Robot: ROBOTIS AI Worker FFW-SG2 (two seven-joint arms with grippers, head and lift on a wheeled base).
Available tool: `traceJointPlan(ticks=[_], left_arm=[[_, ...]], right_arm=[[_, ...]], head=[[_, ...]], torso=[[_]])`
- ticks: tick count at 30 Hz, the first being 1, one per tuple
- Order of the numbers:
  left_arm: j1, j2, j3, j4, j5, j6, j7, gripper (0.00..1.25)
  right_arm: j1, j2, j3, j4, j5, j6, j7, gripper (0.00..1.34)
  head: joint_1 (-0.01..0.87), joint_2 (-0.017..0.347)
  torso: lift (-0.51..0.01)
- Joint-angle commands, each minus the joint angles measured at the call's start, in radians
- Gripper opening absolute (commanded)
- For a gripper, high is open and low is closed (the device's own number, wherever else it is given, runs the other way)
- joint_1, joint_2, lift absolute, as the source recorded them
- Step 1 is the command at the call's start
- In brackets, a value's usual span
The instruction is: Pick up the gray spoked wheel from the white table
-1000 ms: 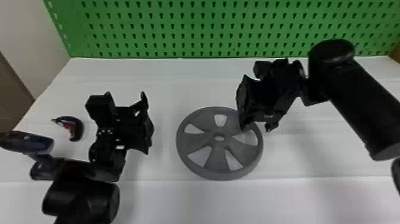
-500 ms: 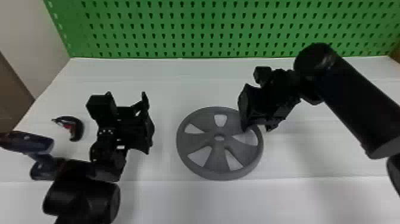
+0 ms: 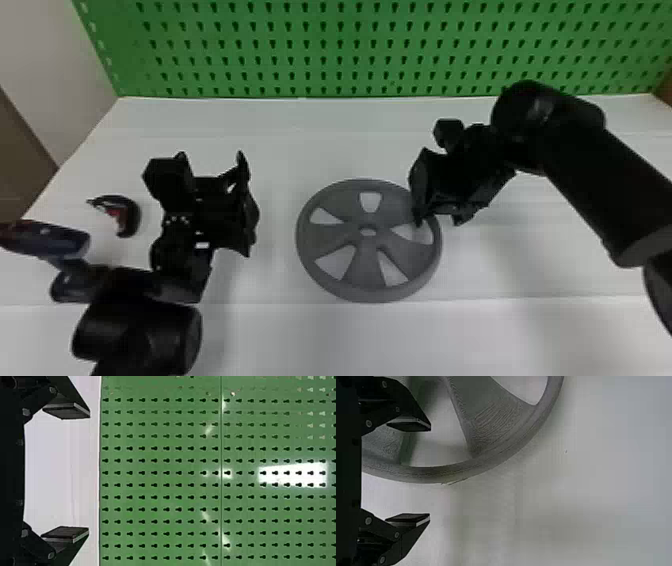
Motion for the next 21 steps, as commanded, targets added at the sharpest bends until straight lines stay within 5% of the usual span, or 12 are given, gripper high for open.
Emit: traceJointPlan(ticks=[1, 21], left_arm=[[-0.003, 0.000, 0.001, 0.000, 0.000, -0.004, 0.000, 1.01], [-0.004, 0.000, -0.009, 0.008, 0.011, -0.009, 0.000, 1.01]], right_arm=[[0.003, 0.013, -0.037, -0.001, 0.071, 0.033, 0.014, 0.88], [0.030, 0.041, -0.105, -0.003, 0.133, 0.055, 0.016, 0.88]], head=[[0.770, 0.044], [0.770, 0.044]], torso=[[-0.098], [-0.098]])
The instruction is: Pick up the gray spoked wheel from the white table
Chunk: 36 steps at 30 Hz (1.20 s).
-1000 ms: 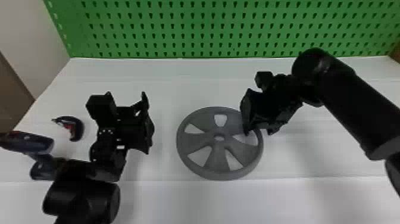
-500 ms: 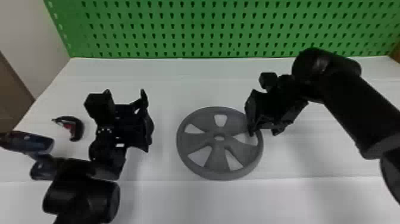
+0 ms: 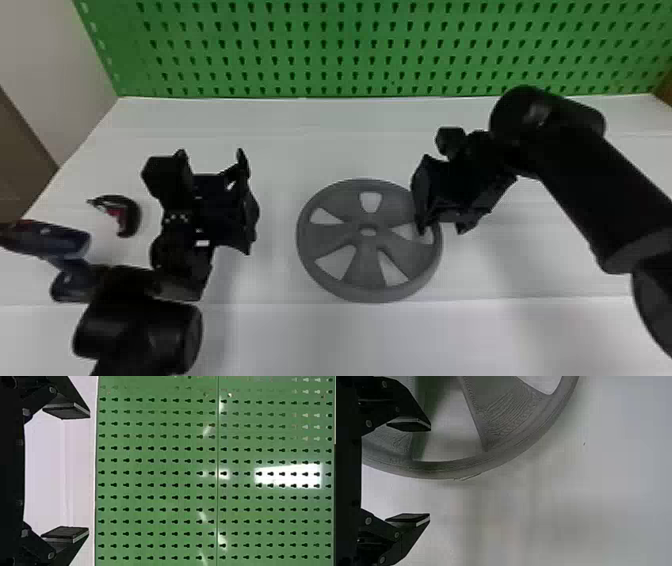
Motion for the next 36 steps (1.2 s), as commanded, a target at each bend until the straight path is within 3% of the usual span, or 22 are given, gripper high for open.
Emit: traceJointPlan(ticks=[1, 36], left_arm=[[0.000, 0.000, -0.006, 0.008, 0.008, -0.002, 0.000, 1.01], [-0.005, 0.000, -0.012, 0.026, 0.011, -0.023, 0.000, 1.01]], right_arm=[[0.001, 0.006, 0.002, 0.001, 0.011, 0.001, 0.000, 0.88], [0.002, 0.003, -0.001, 0.009, 0.007, 0.004, 0.003, 0.87]], head=[[0.770, 0.044], [0.770, 0.044]], torso=[[-0.098], [-0.098]])
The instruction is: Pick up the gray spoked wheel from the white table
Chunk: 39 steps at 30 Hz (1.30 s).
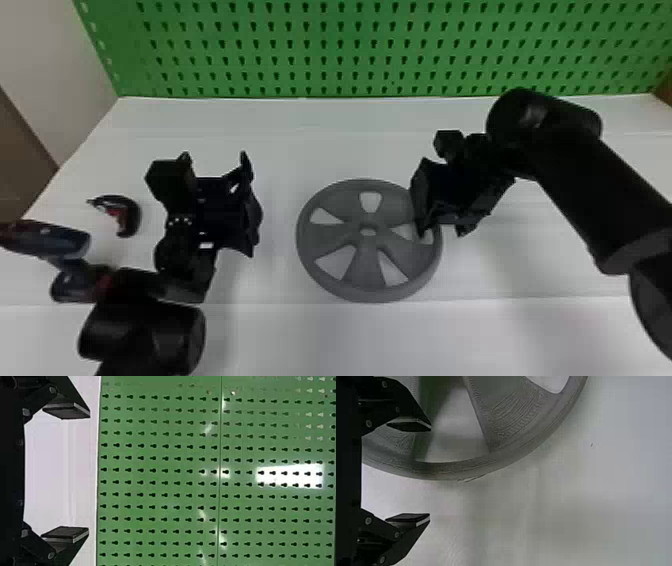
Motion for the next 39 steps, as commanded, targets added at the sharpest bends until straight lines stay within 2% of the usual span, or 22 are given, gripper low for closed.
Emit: traceJointPlan(ticks=[1, 5, 12, 17, 20, 25, 27, 29, 30, 39], left_arm=[[0.000, 0.000, 0.000, 0.000, 0.001, 0.000, 0.000, 1.01], [0.000, 0.000, 0.000, 0.000, -0.001, 0.000, 0.000, 1.01], [0.000, 0.000, 0.000, 0.000, -0.001, -0.002, 0.000, 1.01], [0.000, 0.000, 0.002, 0.000, -0.001, -0.002, 0.000, 1.01], [0.000, 0.000, 0.002, 0.000, -0.001, -0.002, 0.000, 1.01], [0.000, 0.000, 0.002, 0.000, -0.001, -0.003, 0.000, 1.01], [0.000, 0.000, 0.003, 0.000, -0.002, -0.003, 0.000, 1.01], [0.000, 0.000, 0.003, 0.000, -0.002, -0.003, 0.000, 1.01], [0.000, 0.000, 0.003, 0.000, -0.002, -0.003, 0.000, 1.01], [0.000, 0.000, 0.003, 0.000, -0.002, -0.005, 0.000, 1.01]], right_arm=[[0.000, 0.000, -0.009, 0.003, 0.000, -0.002, 0.000, 0.84], [0.000, 0.000, -0.009, 0.003, 0.000, -0.005, 0.000, 0.65], [0.000, -0.002, 0.000, 0.005, -0.001, -0.006, 0.002, 0.44], [-0.002, -0.002, 0.017, 0.008, -0.007, 0.002, 0.003, 0.43], [-0.003, -0.002, 0.026, 0.011, -0.009, 0.002, 0.008, 0.50], [-0.003, -0.002, 0.027, 0.015, -0.009, 0.002, 0.011, 0.49], [-0.003, -0.002, 0.027, 0.017, -0.009, 0.003, 0.012, 0.35], [-0.002, -0.002, 0.023, 0.017, -0.007, 0.000, 0.014, 0.08], [-0.002, -0.003, 0.021, 0.017, -0.007, 0.000, 0.018, 0.01], [0.000, -0.005, 0.018, 0.017, -0.007, -0.002, 0.023, 0.00]], head=[[0.770, 0.044], [0.770, 0.044], [0.770, 0.044], [0.770, 0.044], [0.770, 0.044], [0.770, 0.044], [0.770, 0.044], [0.770, 0.044], [0.770, 0.044], [0.770, 0.044]], torso=[[-0.098], [-0.098], [-0.098], [-0.098], [-0.098], [-0.098], [-0.098], [-0.098], [-0.098], [-0.098]])
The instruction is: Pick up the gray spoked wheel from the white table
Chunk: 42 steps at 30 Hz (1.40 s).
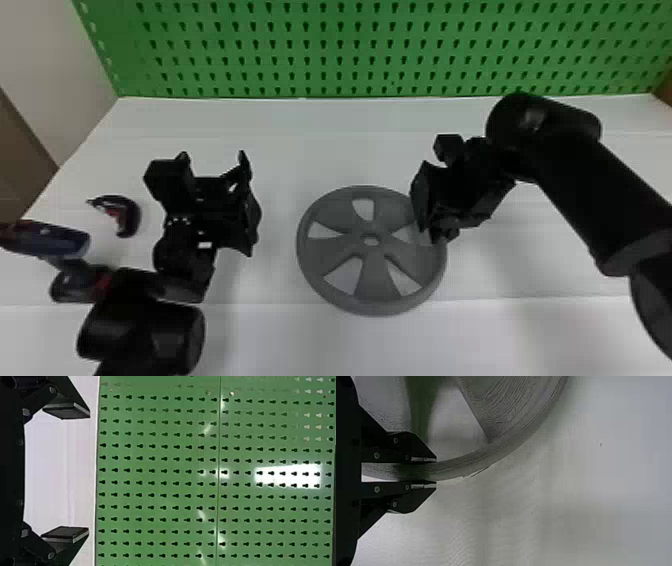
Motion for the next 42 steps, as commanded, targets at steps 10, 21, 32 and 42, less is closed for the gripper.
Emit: traceJointPlan(ticks=[10, 21, 32, 42], left_arm=[[0.002, 0.000, 0.000, 0.000, 0.000, 0.000, 0.000, 1.01], [0.008, 0.000, 0.006, 0.000, 0.000, -0.002, 0.000, 1.01], [0.011, 0.000, 0.009, -0.001, 0.000, -0.005, 0.000, 1.01], [0.015, 0.000, 0.011, -0.001, 0.000, -0.005, 0.000, 1.01]], right_arm=[[0.000, 0.000, -0.007, 0.000, 0.000, 0.006, 0.000, 0.00], [-0.001, 0.005, -0.134, -0.061, 0.045, 0.109, 0.000, 0.00], [-0.006, 0.008, -0.182, -0.167, 0.078, 0.141, 0.000, 0.00], [-0.024, 0.009, -0.195, -0.200, 0.068, 0.141, 0.000, 0.00]], head=[[0.770, 0.044], [0.770, 0.044], [0.770, 0.044], [0.770, 0.044]], torso=[[-0.098], [-0.098], [-0.098], [-0.098]])
